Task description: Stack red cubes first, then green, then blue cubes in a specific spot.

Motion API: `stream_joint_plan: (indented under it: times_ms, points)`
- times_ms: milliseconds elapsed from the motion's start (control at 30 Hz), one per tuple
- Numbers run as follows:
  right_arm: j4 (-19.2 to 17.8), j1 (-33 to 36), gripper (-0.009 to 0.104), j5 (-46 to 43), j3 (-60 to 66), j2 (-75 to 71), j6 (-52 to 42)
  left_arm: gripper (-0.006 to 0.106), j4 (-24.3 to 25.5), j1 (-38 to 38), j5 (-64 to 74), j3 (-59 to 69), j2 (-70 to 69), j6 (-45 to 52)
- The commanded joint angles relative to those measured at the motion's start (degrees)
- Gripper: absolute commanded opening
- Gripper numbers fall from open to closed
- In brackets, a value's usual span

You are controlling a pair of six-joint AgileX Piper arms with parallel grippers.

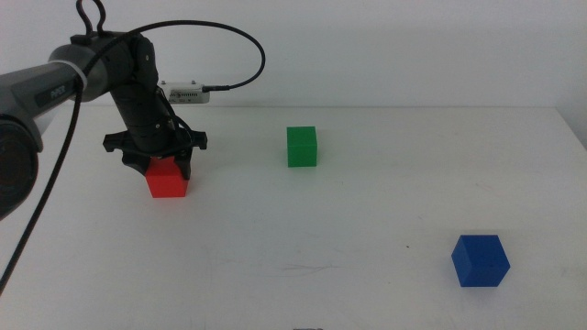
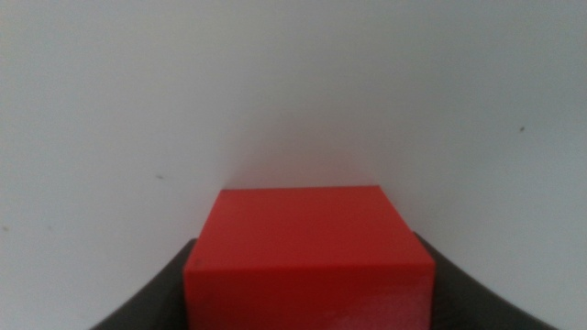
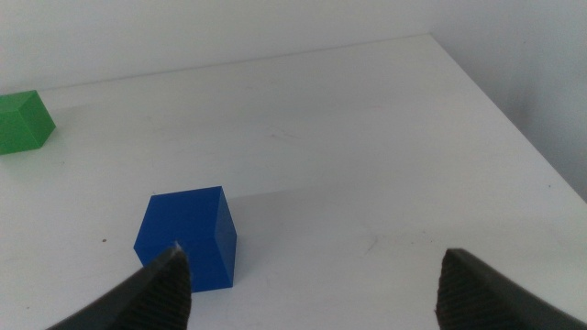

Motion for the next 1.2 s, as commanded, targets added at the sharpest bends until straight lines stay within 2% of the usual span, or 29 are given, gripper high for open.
stream_joint_plan:
  times_ms: [0, 200, 600, 967, 1167]
  points:
    - [-0.63, -0.33, 0.071, -4.34, -1.04, -1.31, -0.61, 0.013, -1.9, -0.22, 0.92, -1.66, -4.57, -1.11]
    - [-0.63, -0.33, 0.071, -4.34, -1.04, -1.31, -0.61, -0.001, -2.05, -1.05, 4.22, -1.66, -7.98, -4.56]
    - [-0.68, -0.33, 0.071, -4.34, -1.04, -1.31, -0.61, -0.001, 5.92, -9.82, 11.44, -1.4, -14.13, -14.97]
    - [-0.63, -0.33, 0.071, -4.34, -1.04, -1.31, -0.61, -0.001, 5.94, -15.52, 6.18, 15.83, -25.72, -23.61]
    - [-0.63, -0.33, 0.071, -4.34, -1.04, -1.31, -0.61, -0.001, 8.39, -20.81, 6.69, 17.72, -27.17, -27.86]
